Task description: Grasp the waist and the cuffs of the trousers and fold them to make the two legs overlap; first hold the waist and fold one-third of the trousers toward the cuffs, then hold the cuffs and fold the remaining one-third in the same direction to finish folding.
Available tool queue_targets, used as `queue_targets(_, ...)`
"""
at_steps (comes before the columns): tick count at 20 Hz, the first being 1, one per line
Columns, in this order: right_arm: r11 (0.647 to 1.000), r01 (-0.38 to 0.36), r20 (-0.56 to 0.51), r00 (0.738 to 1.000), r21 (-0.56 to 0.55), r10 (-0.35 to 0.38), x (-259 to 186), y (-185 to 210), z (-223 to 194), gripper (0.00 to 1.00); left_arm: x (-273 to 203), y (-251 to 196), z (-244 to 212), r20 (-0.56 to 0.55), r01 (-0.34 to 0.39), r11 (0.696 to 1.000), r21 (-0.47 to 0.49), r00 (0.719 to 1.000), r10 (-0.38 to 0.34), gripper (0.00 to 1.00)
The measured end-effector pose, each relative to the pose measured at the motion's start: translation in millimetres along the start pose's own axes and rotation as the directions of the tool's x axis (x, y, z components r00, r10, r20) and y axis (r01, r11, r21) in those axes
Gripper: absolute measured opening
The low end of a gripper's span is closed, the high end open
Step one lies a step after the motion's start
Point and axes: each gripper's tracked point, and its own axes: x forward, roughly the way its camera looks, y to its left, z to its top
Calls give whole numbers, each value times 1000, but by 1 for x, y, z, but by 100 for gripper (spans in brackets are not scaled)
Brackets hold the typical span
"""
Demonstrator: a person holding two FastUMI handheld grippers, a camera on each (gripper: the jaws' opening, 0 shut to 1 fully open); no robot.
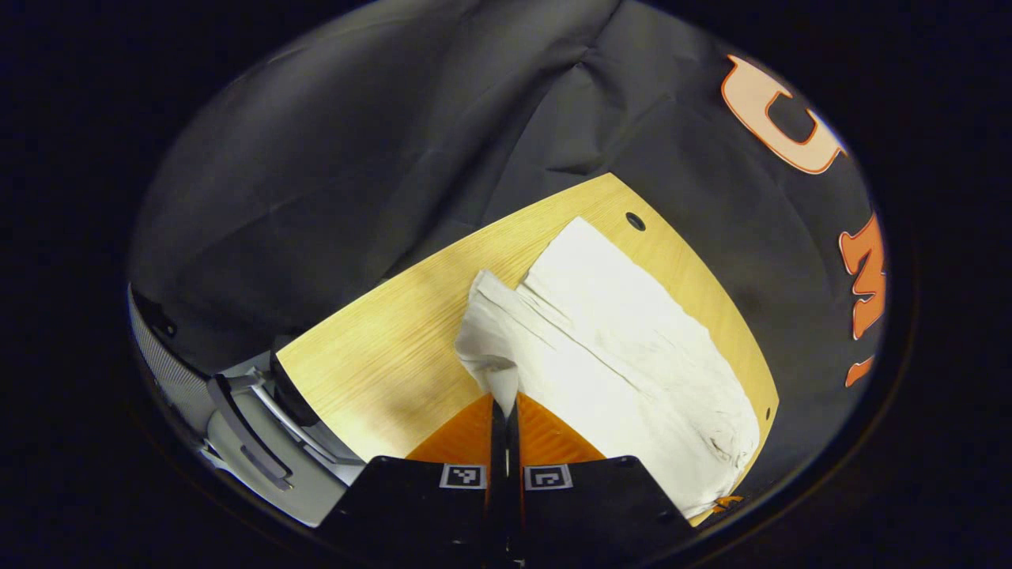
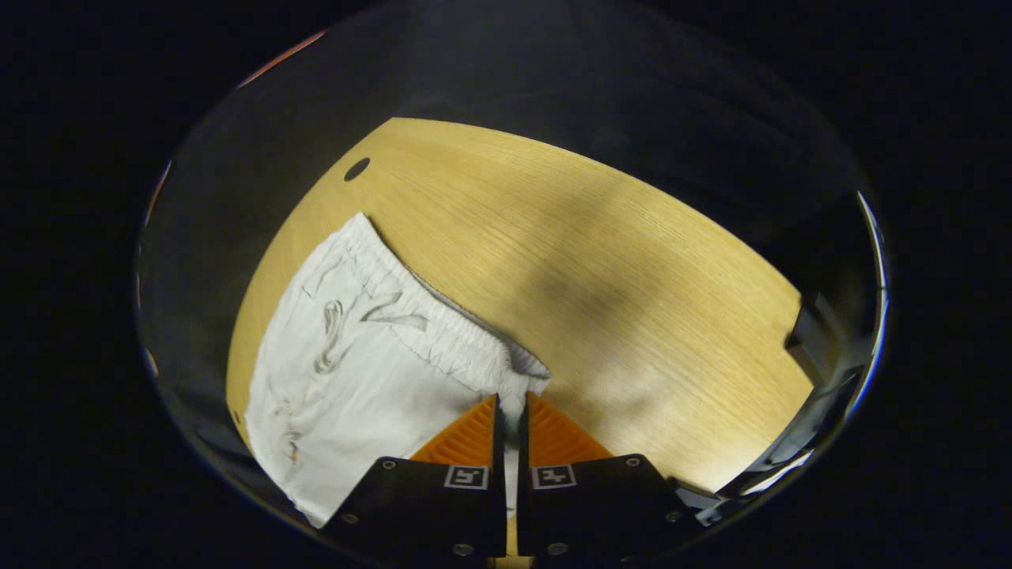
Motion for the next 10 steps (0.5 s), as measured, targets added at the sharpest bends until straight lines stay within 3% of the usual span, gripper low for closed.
queue_targets(2, 998, -57, 76, 996, 23, 55, -13, 5, 15, 5, -9, 1, 8, 27, -2, 1000, -8, 1000, 2, 4)
queue_targets(5, 992, -109, 96, 990, 59, 103, -26, 19, 26, 5, -22, -9, 36, 89, 9, 999, 36, 996, -12, 4)
queue_targets(10, 985, -125, 94, 989, 118, 114, -32, 37, 28, 5, -16, -25, 74, 85, 42, 993, 114, 995, -52, 4)
